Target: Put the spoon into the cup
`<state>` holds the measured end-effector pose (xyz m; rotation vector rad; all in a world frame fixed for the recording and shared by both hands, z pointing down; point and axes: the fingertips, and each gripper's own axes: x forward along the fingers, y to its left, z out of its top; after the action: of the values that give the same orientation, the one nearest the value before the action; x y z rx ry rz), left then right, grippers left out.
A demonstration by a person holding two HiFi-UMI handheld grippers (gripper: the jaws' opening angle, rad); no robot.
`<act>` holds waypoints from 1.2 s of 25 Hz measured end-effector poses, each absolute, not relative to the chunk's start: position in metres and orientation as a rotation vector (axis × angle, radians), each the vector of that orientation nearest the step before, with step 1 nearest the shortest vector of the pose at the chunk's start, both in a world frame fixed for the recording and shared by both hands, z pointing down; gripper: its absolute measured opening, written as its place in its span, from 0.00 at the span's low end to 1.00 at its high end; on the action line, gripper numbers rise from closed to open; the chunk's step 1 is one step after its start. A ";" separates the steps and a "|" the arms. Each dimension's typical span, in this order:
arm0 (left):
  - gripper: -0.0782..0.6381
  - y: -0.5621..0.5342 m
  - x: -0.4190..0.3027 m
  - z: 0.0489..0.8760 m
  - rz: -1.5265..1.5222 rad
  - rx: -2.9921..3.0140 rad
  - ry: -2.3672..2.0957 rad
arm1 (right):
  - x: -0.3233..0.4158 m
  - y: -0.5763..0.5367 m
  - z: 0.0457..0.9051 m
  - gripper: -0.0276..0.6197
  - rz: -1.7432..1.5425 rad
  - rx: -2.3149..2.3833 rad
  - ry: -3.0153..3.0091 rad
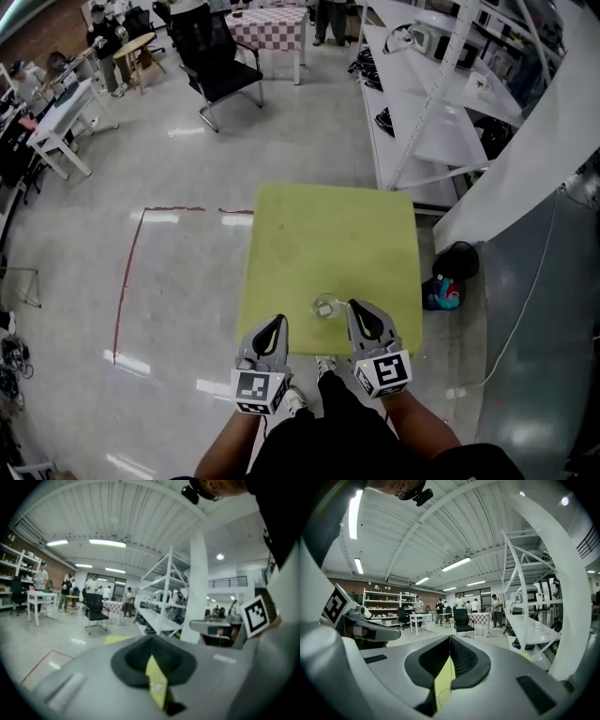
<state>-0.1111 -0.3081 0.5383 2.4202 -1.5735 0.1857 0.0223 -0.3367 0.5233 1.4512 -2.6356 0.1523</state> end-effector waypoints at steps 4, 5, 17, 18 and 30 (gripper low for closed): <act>0.12 -0.321 -0.112 0.561 0.250 2.396 -1.568 | 0.017 -0.344 0.553 0.06 0.211 1.405 -2.605; 0.12 -0.325 -0.112 0.567 0.267 2.385 -1.567 | 0.016 -0.347 0.560 0.06 0.222 1.391 -2.598; 0.12 -0.343 -0.099 0.591 0.329 2.355 -1.537 | 0.011 -0.363 0.643 0.06 0.315 1.259 -2.524; 0.12 -0.344 -0.099 0.593 0.332 2.348 -1.534 | 0.010 -0.363 0.648 0.06 0.321 1.252 -2.520; 0.12 -0.340 -0.101 0.604 0.377 2.331 -1.508 | 0.003 -0.365 0.686 0.06 0.373 1.222 -2.456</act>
<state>-0.1011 -0.3402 0.6043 2.3308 -1.5080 0.3774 0.0032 -0.3647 0.6861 1.2217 -2.4560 0.3733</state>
